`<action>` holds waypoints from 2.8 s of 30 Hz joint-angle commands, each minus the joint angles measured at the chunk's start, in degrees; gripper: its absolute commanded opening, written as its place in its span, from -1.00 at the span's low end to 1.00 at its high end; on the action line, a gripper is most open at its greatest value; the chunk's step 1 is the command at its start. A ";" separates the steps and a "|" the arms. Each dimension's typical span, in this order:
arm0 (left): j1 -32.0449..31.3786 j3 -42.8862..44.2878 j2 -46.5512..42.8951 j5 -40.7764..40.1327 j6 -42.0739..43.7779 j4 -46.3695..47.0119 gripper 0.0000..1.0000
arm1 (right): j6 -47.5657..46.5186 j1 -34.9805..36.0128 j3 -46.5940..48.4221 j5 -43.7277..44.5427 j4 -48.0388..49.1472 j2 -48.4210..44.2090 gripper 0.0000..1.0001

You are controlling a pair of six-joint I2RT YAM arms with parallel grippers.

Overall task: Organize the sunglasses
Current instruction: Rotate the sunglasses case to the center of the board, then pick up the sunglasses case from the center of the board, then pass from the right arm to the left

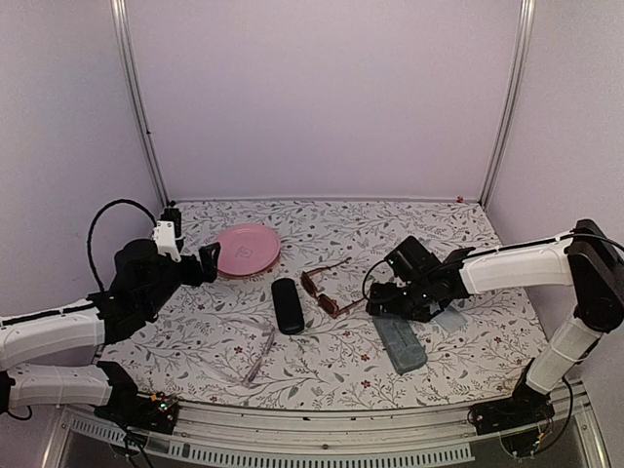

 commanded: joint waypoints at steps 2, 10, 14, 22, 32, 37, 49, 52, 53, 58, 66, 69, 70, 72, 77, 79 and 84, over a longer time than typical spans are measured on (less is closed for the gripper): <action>-0.86 0.99 0.33 0.20 0.34 0.78 0.98 | -10.97 -0.22 2.18 -1.35 -4.29 -0.49 0.98; -0.86 2.11 3.48 1.45 0.19 2.32 0.98 | -15.10 2.87 -4.88 0.83 -12.71 -9.03 0.98; -1.01 2.53 5.07 2.44 -0.81 3.42 0.98 | -14.82 5.36 -8.04 -1.77 -12.42 -13.93 0.98; -1.47 2.56 5.72 3.23 -1.71 3.33 0.98 | -14.76 8.18 -11.15 -3.47 -11.63 -16.52 0.98; -1.78 2.93 5.67 3.49 -1.65 2.07 0.98 | -16.89 9.58 -10.10 -1.35 -11.36 -11.25 0.99; -1.96 2.55 5.87 3.95 -1.15 2.52 0.98 | -17.70 10.11 -8.38 0.76 -11.06 -7.37 0.92; -2.09 2.55 6.28 3.97 -0.73 2.46 0.98 | -19.22 10.41 -7.48 1.88 -11.30 -8.75 0.76; -2.08 2.42 6.55 4.17 -0.92 2.54 0.98 | -19.61 10.42 -7.33 2.68 -11.26 -9.58 0.73; -2.16 2.50 6.60 4.27 -0.85 2.55 0.98 | -19.84 10.43 -7.16 2.92 -11.25 -9.62 0.71; -2.17 2.57 6.45 3.96 -0.84 2.39 0.98 | -20.94 10.42 -5.74 3.37 -9.57 -9.46 0.50; -2.18 3.13 5.70 8.48 -0.36 0.91 0.98 | -25.12 10.42 -1.35 0.67 -6.59 -7.93 0.20; -2.24 2.40 5.29 14.47 1.16 3.43 0.98 | -27.70 10.46 0.70 -2.22 -5.36 -8.52 0.10; -2.26 2.23 5.36 17.07 1.90 4.43 0.98 | -28.32 10.39 1.56 -2.81 -4.86 -8.94 0.08; -2.50 2.02 5.79 22.45 3.10 6.19 0.98 | -30.37 10.46 3.62 -5.71 -3.74 -9.52 0.07; -3.30 2.54 7.49 35.96 7.04 8.53 0.98 | -38.95 10.32 10.28 -11.92 -0.38 -8.31 0.07; -3.35 2.31 7.53 40.03 7.64 9.71 0.98 | -41.97 10.33 13.71 -14.28 0.14 -6.79 0.07; -3.38 1.68 7.86 49.83 7.98 13.18 0.97 | -49.35 10.34 20.27 -20.63 1.42 -3.68 0.07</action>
